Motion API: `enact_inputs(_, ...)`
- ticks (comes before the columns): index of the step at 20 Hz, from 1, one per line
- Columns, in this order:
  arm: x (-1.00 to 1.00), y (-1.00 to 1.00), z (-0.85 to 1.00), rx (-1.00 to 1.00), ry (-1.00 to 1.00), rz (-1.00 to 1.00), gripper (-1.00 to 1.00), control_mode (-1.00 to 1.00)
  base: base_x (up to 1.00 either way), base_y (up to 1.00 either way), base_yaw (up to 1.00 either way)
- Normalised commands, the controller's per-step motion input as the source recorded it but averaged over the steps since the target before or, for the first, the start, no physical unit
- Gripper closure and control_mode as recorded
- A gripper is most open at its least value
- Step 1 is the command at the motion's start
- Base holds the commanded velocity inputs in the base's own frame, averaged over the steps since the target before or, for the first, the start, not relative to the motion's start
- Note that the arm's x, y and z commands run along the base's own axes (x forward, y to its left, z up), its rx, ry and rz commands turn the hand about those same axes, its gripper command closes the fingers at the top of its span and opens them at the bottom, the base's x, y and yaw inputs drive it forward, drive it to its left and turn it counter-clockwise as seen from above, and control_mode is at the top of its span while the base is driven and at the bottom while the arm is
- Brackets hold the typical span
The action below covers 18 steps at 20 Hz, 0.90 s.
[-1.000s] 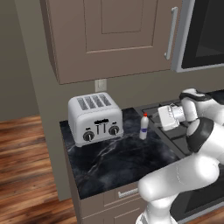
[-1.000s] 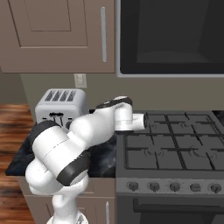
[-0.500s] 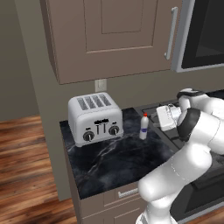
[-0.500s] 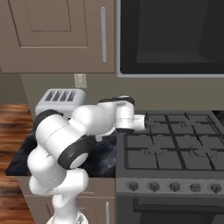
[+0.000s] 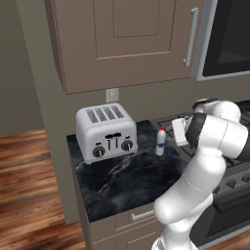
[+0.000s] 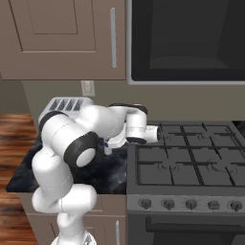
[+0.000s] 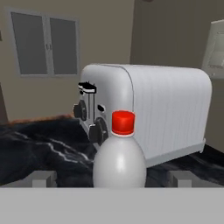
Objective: Place the drinks on the dining counter in a tight cluster.
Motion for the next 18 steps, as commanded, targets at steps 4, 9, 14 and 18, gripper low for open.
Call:
enact_inputs(4,0.2,0.01,-0.14,0.0,-0.05,0.0,-1.0,-1.0,0.0,0.0,0.0)
enact_inputs(9,0.15,0.01,-0.12,0.0,-0.04,0.0,-1.0,-1.0,0.0,0.0,0.0)
enact_inputs(14,0.04,0.13,-0.01,0.0,-0.02,0.0,-1.0,-1.0,0.0,0.0,0.0)
enact_inputs(18,0.08,0.15,0.0,0.0,0.0,0.0,-1.0,-1.0,0.0,0.0,0.0)
